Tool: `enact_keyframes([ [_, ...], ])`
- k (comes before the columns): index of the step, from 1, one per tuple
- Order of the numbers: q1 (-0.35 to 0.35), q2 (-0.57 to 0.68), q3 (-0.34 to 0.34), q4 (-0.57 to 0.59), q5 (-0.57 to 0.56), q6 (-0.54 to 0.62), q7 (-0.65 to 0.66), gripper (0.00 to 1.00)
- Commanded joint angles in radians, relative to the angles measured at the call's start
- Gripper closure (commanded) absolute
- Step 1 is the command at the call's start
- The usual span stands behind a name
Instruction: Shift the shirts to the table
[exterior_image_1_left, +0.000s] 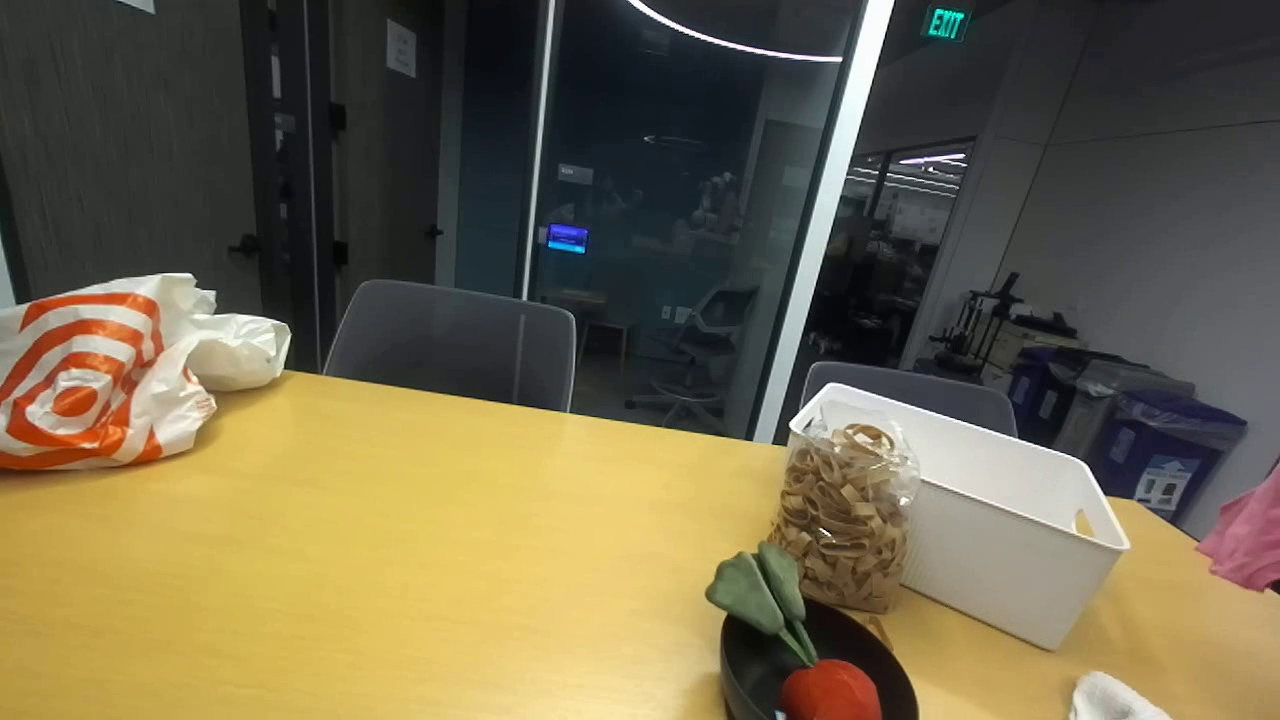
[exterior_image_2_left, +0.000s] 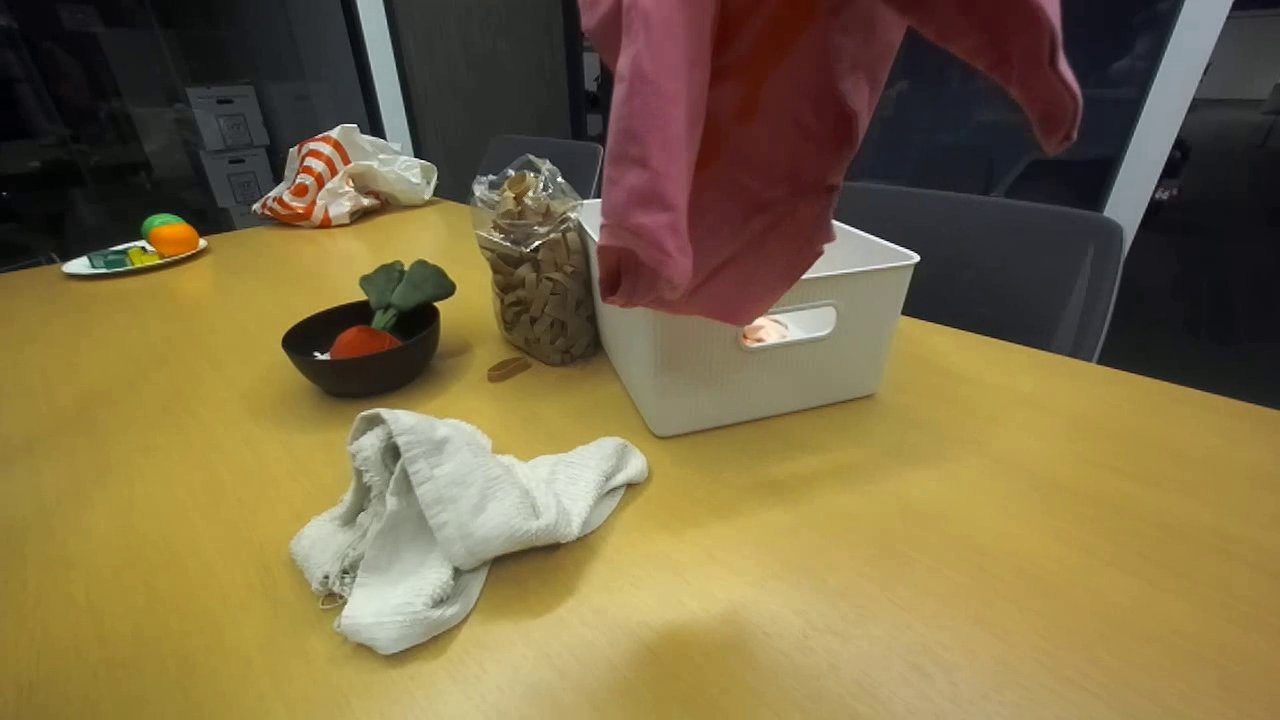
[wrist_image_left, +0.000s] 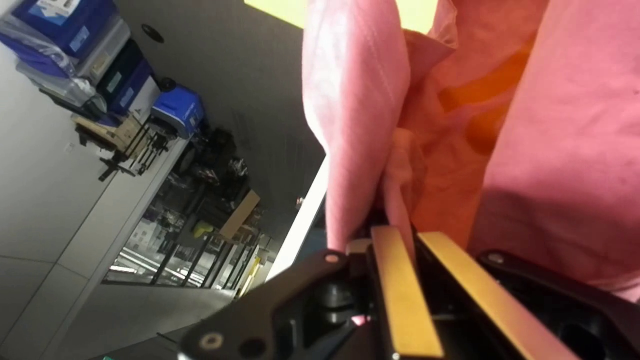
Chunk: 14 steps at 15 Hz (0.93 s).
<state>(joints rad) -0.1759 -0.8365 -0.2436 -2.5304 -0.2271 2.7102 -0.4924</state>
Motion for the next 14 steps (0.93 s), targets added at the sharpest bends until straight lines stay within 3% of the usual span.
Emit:
enact_keyframes([
  [1,0.067,-0.051,-0.066,-0.031,0.006,-0.163,-0.052,0.96],
  [4,0.131,-0.077,-0.092,-0.041,0.032,-0.365,-0.123,0.96],
  [7,0.181,-0.047,-0.101,-0.066,0.044,-0.491,-0.179,0.96],
  [14,0.207,0.196,-0.120,-0.140,0.041,-0.566,-0.296,0.97],
])
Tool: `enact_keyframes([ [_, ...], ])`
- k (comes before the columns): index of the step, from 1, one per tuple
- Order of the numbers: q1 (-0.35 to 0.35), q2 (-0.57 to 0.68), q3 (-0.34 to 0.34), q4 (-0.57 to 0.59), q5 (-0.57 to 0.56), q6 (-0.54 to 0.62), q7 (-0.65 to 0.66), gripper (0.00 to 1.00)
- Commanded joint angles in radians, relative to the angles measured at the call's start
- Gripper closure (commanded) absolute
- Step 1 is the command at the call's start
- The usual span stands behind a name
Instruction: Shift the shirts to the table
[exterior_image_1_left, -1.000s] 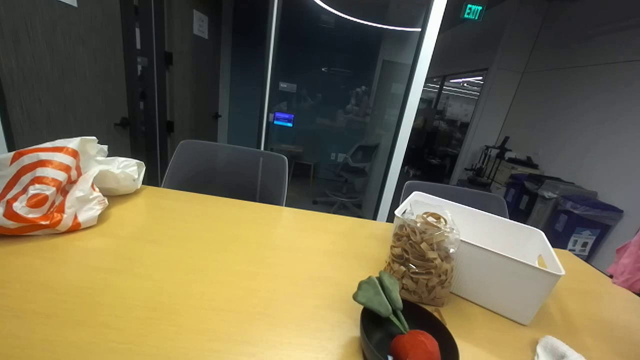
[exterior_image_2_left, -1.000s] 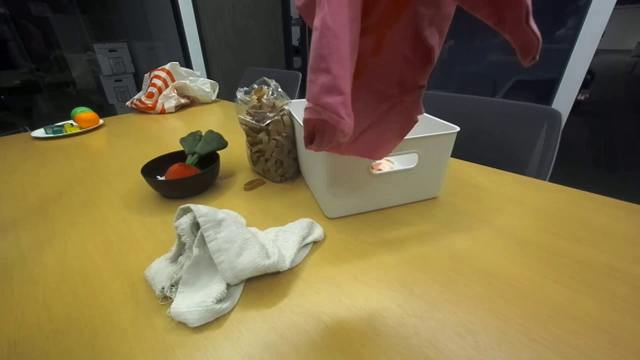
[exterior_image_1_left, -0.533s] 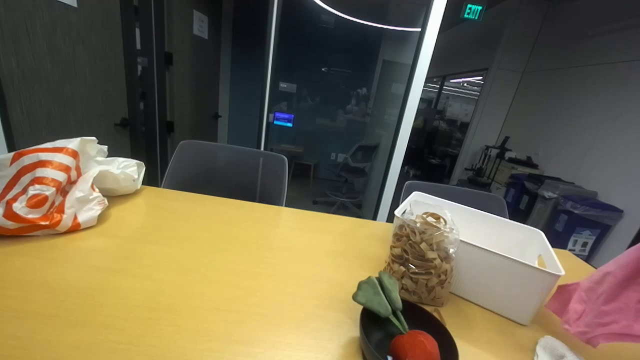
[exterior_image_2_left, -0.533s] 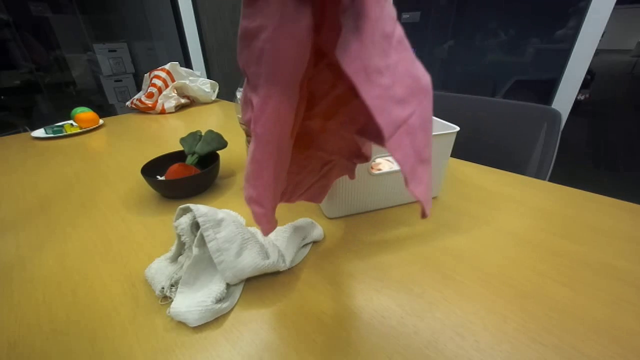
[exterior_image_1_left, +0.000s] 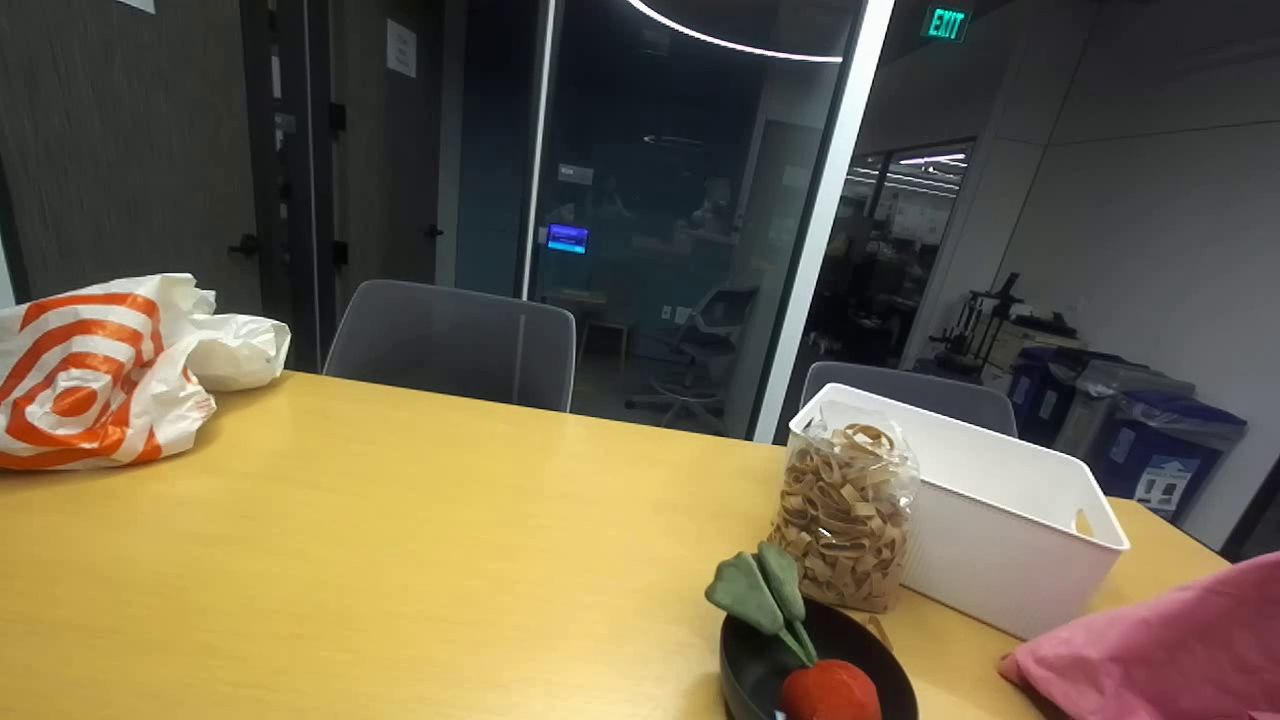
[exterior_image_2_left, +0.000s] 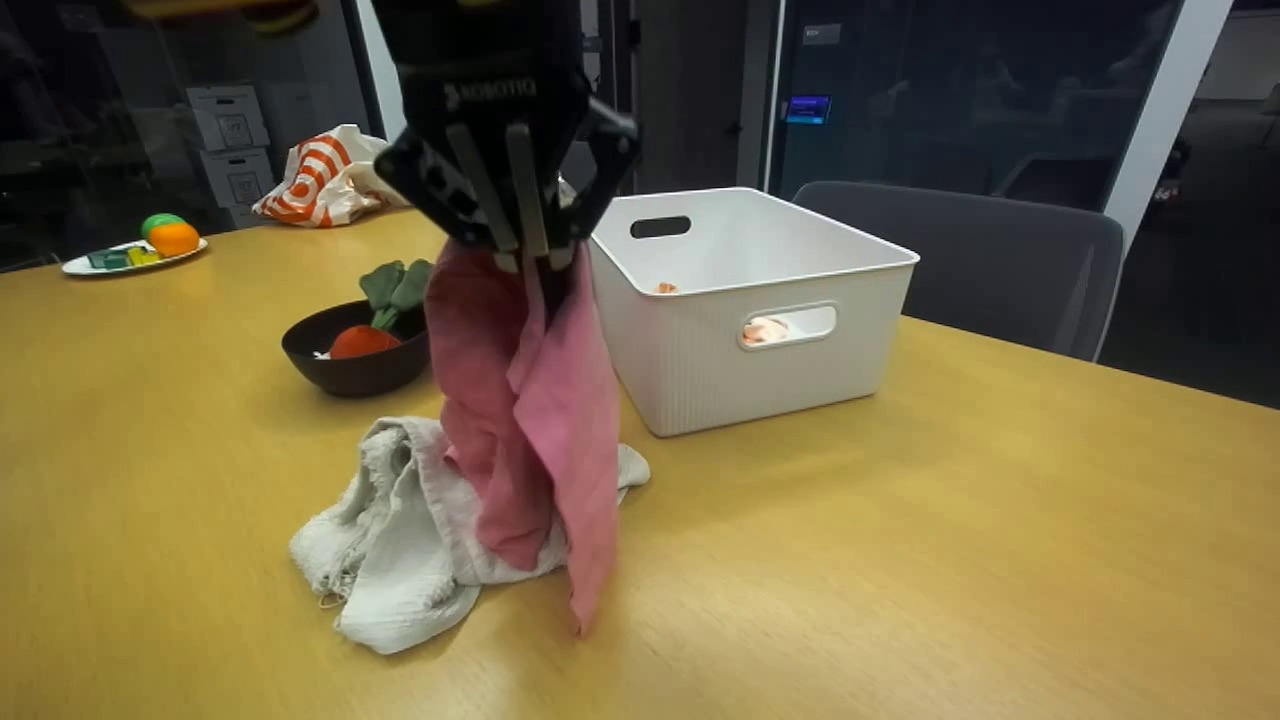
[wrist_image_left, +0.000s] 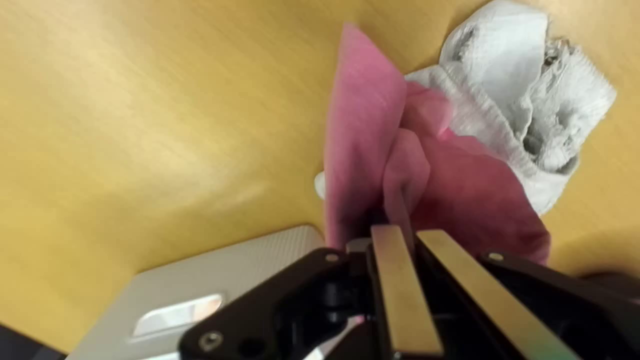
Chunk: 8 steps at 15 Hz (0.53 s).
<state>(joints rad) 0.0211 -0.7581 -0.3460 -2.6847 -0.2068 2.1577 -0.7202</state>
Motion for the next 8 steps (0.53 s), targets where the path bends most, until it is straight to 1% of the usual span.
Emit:
enact_keyframes([
  [1,0.006,0.157,-0.017,0.017,0.029,-0.016,-0.080,0.97],
  [3,0.008,0.229,-0.027,0.025,0.061,-0.017,-0.121,0.97],
  [4,0.014,0.272,-0.037,0.032,0.096,-0.014,-0.149,0.97],
  [6,0.031,0.351,-0.048,0.051,0.197,-0.029,-0.218,0.96],
  [8,0.029,0.432,-0.038,0.083,0.287,-0.079,-0.266,0.96],
])
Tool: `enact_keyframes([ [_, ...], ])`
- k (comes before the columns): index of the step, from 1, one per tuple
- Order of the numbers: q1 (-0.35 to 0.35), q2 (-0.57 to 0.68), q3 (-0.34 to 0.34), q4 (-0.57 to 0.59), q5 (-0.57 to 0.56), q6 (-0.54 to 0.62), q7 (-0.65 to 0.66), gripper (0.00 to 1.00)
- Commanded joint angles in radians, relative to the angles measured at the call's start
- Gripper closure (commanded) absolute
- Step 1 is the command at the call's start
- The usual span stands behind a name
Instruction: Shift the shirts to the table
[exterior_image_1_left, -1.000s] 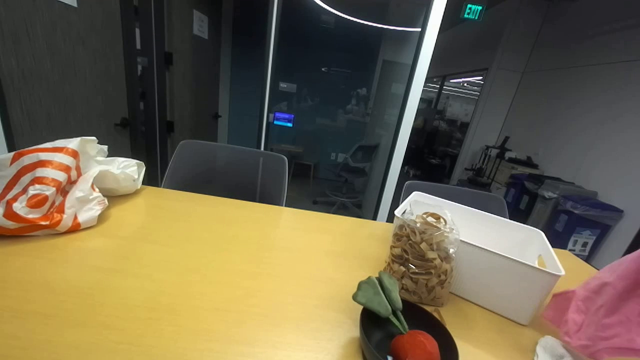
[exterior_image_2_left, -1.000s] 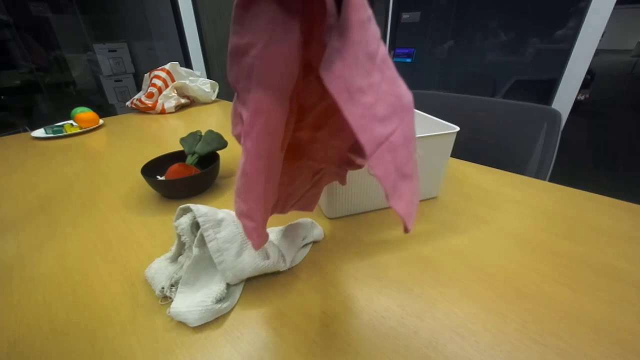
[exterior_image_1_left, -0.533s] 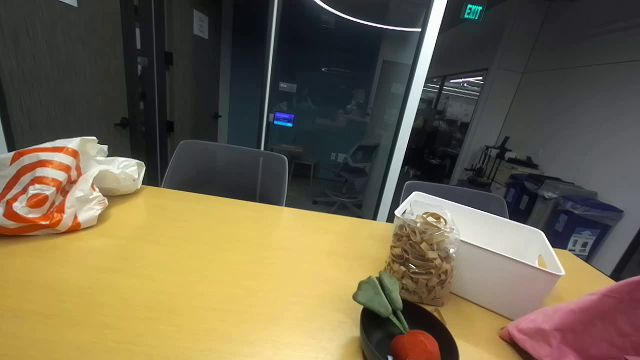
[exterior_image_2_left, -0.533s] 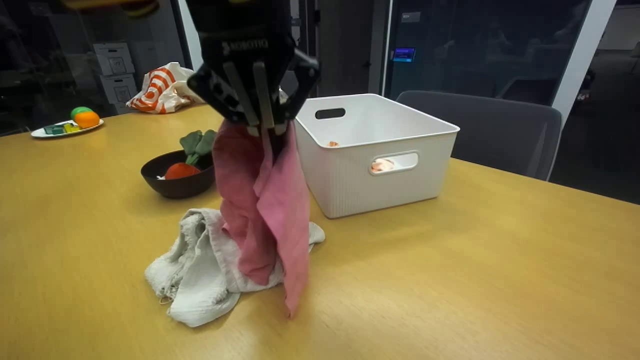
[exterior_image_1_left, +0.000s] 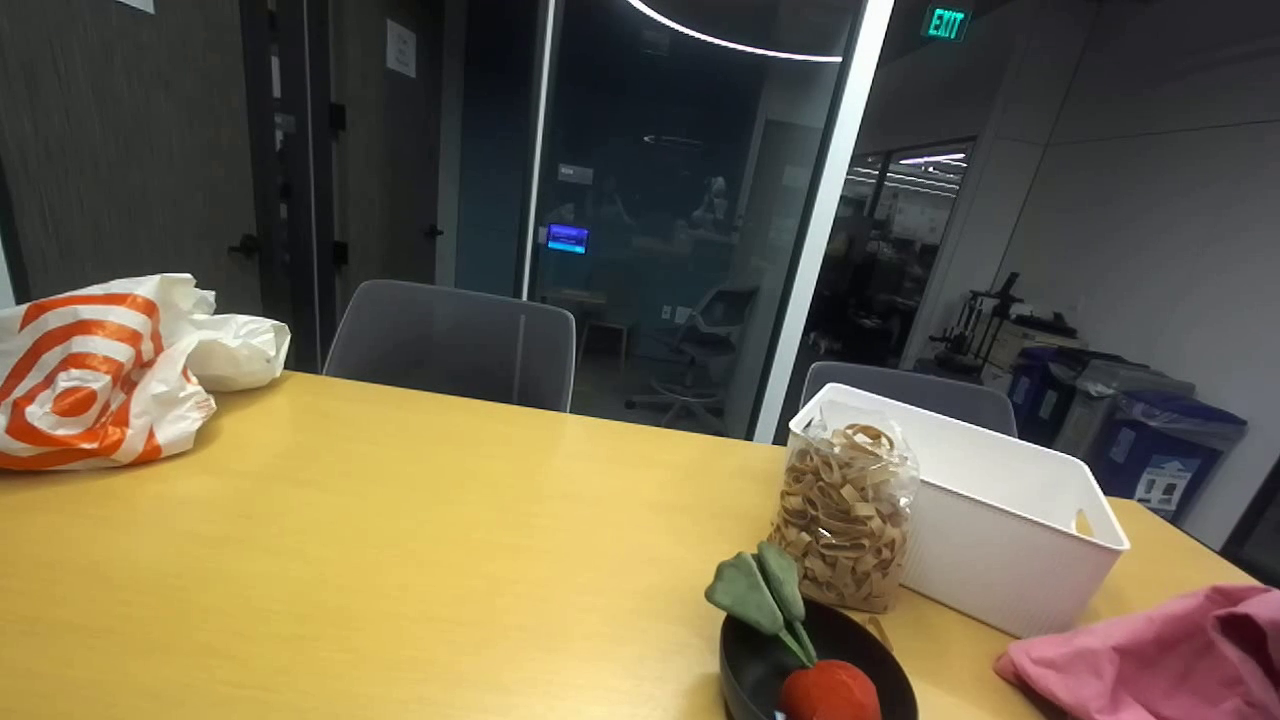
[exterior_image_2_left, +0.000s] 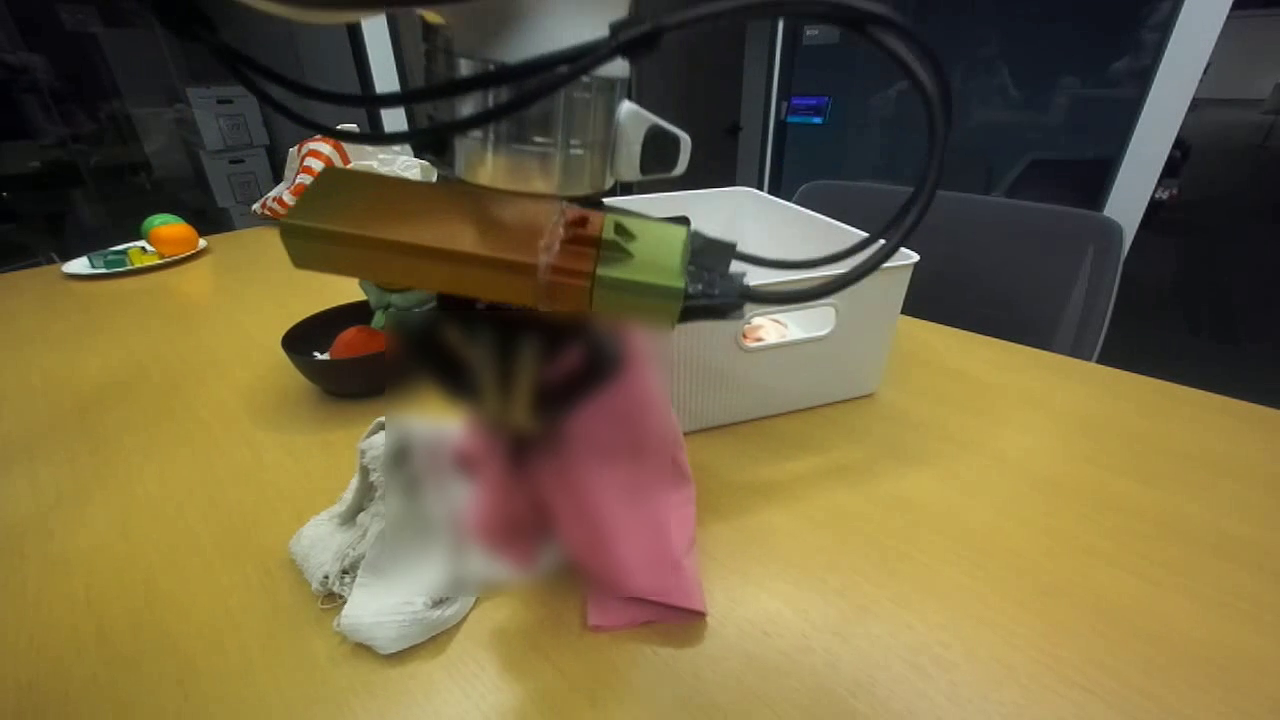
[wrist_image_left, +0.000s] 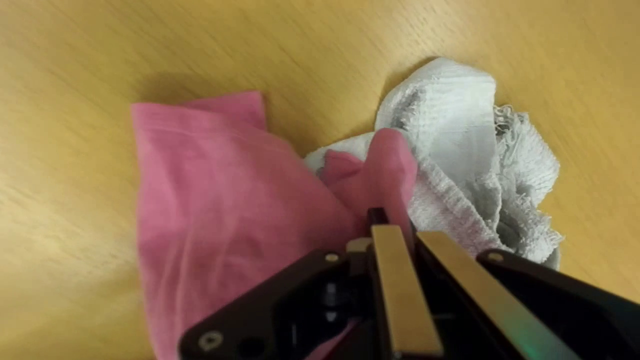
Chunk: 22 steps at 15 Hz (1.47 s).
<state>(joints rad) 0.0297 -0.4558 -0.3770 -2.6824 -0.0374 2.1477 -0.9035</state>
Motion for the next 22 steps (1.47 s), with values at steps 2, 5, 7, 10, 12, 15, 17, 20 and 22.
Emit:
enact_keyframes([
  [2,-0.038,0.210,0.057,0.111,0.073,-0.085,0.020,0.97],
  [5,-0.074,0.265,0.102,0.152,0.030,-0.078,0.094,0.94],
  [7,-0.094,0.279,0.128,0.174,0.003,-0.054,0.143,0.69],
  [10,-0.127,0.226,0.163,0.205,-0.120,-0.054,0.248,0.51],
  [12,-0.146,0.176,0.180,0.224,-0.217,-0.063,0.315,0.35],
  [15,-0.147,0.084,0.186,0.245,-0.262,-0.079,0.342,0.13],
  [17,-0.125,0.035,0.169,0.248,-0.200,-0.059,0.298,0.01],
  [20,-0.092,-0.009,0.157,0.236,-0.124,-0.021,0.271,0.00],
  [22,-0.077,-0.011,0.164,0.221,-0.112,0.017,0.272,0.00],
])
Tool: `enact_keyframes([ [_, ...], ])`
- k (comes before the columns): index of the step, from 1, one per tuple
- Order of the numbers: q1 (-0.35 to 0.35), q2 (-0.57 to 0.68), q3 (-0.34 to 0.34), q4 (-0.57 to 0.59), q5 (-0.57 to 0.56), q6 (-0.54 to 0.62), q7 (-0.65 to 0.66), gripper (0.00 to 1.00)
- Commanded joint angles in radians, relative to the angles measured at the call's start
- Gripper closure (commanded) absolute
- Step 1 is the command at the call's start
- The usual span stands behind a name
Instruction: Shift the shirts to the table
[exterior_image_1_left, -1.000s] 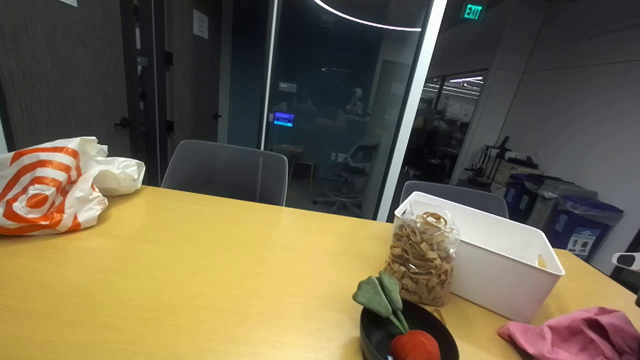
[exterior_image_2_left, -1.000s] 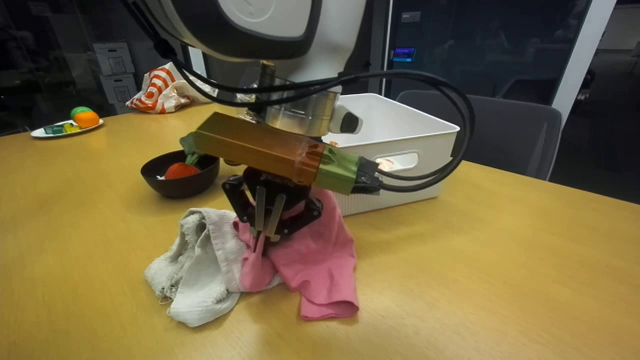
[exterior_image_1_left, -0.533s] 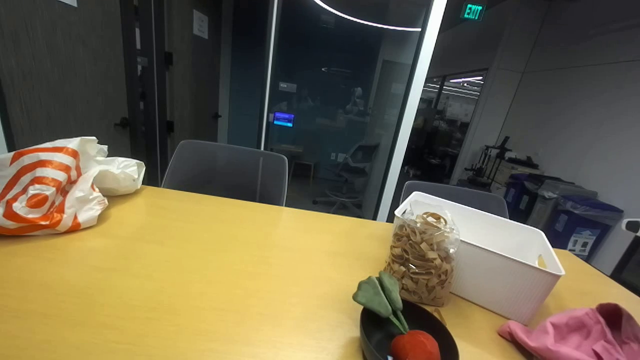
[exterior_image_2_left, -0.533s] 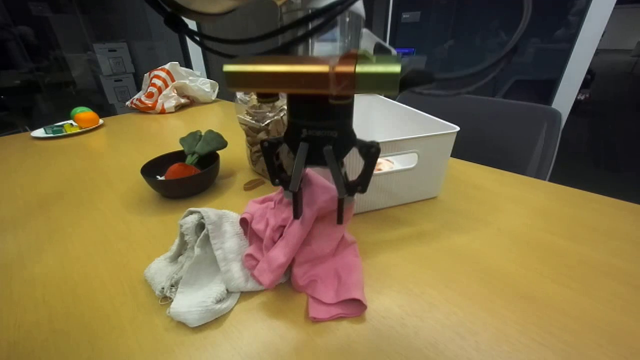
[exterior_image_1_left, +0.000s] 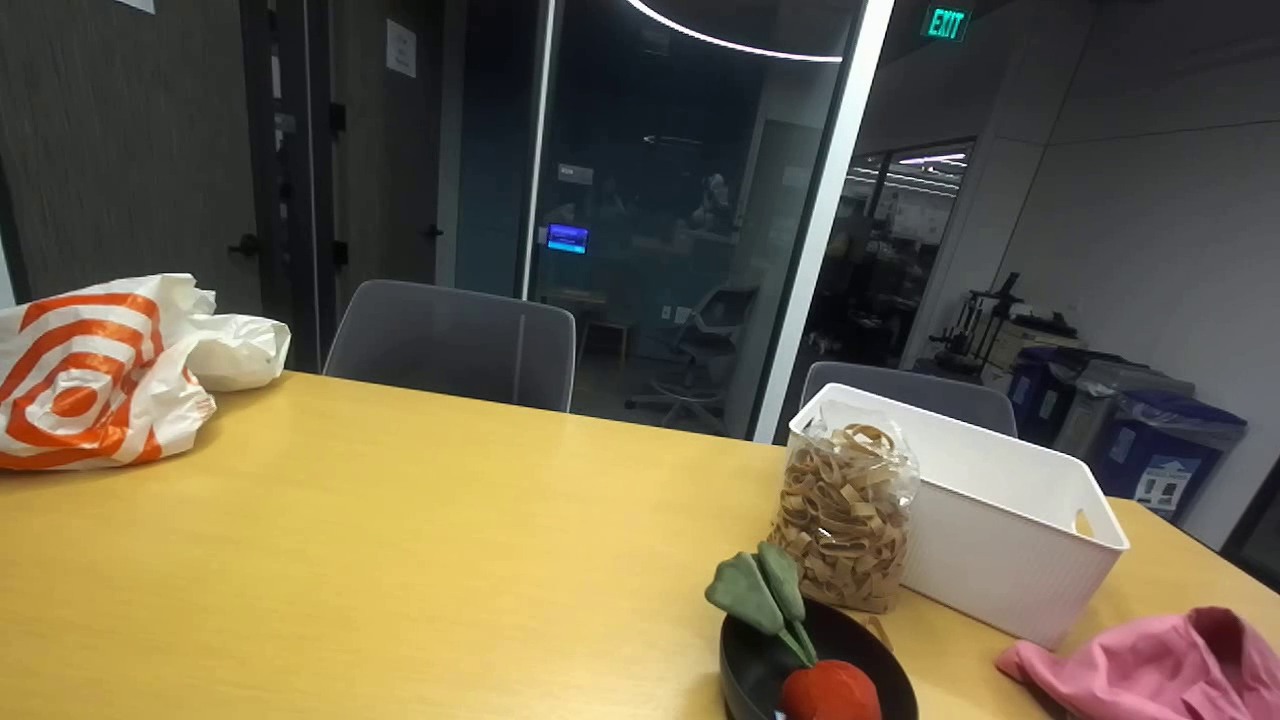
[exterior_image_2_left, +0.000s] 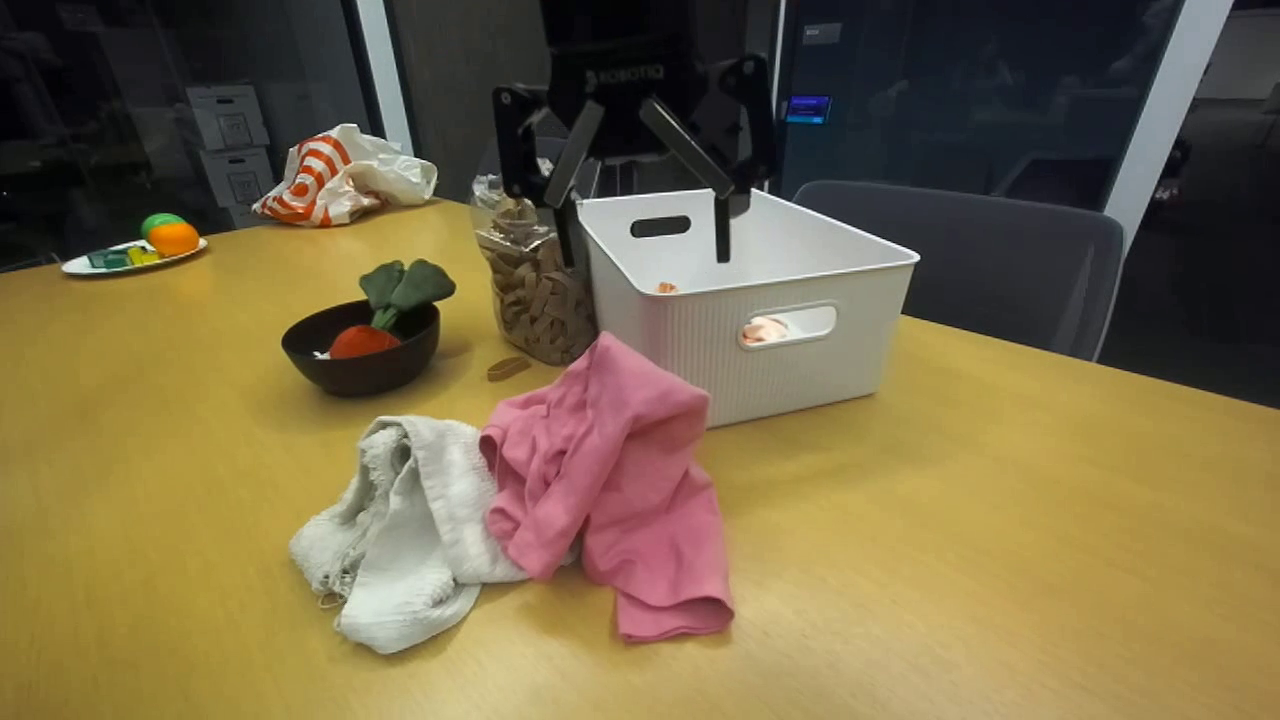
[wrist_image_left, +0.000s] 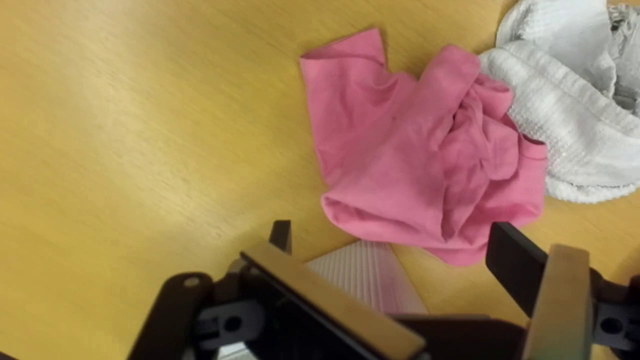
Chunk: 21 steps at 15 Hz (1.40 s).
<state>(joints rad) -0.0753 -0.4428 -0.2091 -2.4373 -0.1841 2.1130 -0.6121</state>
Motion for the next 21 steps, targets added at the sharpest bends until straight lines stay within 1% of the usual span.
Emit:
enact_keyframes([
  [1,0.040,-0.019,-0.007,-0.031,0.052,0.059,-0.025,0.00],
  [4,0.069,0.005,-0.009,-0.055,0.099,0.075,-0.048,0.00],
  [6,0.067,0.030,0.003,-0.076,0.082,0.108,-0.036,0.00],
  [8,0.074,0.064,-0.001,-0.091,0.090,0.129,-0.044,0.00],
  [12,0.049,0.143,0.017,-0.112,0.015,0.232,-0.018,0.00],
  [14,0.057,0.186,0.010,-0.102,0.043,0.222,-0.037,0.00],
  [17,0.043,0.239,0.019,-0.097,0.018,0.230,-0.023,0.00],
  [18,0.037,0.248,0.022,-0.097,0.005,0.240,-0.013,0.25],
  [19,0.034,0.256,0.024,-0.093,-0.001,0.241,-0.010,0.26],
  [21,0.024,0.264,0.028,-0.089,-0.023,0.260,0.010,0.42],
])
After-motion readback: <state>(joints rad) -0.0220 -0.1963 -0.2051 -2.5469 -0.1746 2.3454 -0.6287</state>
